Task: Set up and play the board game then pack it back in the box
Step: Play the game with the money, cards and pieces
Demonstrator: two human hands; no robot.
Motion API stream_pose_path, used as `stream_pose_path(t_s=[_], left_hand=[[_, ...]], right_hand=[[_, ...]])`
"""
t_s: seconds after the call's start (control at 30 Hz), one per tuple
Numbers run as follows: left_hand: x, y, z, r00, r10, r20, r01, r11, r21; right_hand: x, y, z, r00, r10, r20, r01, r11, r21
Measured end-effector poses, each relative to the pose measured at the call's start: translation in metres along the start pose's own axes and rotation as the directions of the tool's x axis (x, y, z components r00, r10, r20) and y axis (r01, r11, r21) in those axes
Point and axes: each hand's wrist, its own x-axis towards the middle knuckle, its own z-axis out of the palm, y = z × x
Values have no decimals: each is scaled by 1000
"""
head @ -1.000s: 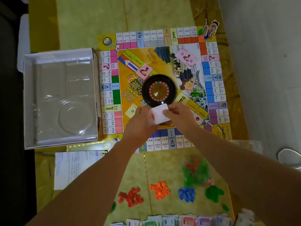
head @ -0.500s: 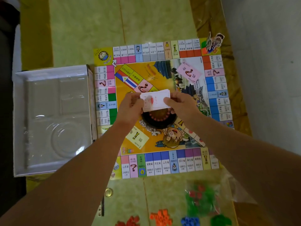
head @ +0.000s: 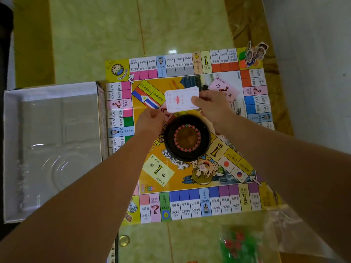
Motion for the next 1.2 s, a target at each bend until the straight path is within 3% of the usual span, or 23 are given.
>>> stream_pose_path(t_s=[0.23, 0.33, 0.47, 0.57, 0.67, 0.77, 0.83, 0.93, 1.07, 1.2], left_hand=[[12, -2, 0, 996, -49, 69, 54, 996, -77], [14, -2, 3, 997, -14, 74, 15, 1000, -16], [14, 0, 8, 994, 18, 105, -32, 991, 133], [11, 5, 11, 994, 32, 106, -61, 956, 287], [12, 4, 12, 995, 26, 98, -54, 952, 302], [16, 0, 13, 994, 28, 105, -58, 953, 298], [15, 0, 13, 993, 43, 106, -75, 944, 322], [11, 2, 12, 993, 35, 114, -69, 947, 312], [0, 4, 4, 993, 35, 113, -53, 986, 161], [-33, 1, -1, 979, 202, -23, -185, 931, 315]], right_hand=[[21, -1, 14, 996, 18, -82, -31, 987, -158], [25, 0, 19, 988, -18, -152, -34, 943, -331], [21, 7, 27, 973, -50, -225, -30, 940, -339], [18, 8, 29, 969, -115, -218, 7, 897, -442], [11, 9, 29, 950, -217, -225, 67, 845, -531], [3, 14, 28, 921, -374, -112, 235, 758, -609], [0, 18, 30, 933, -361, 15, 279, 694, -664], [-4, 15, 31, 964, -256, 73, 239, 712, -660], [-19, 7, 19, 958, -285, 37, 252, 770, -587], [-57, 15, 6, 972, -234, 22, 222, 879, -421]])
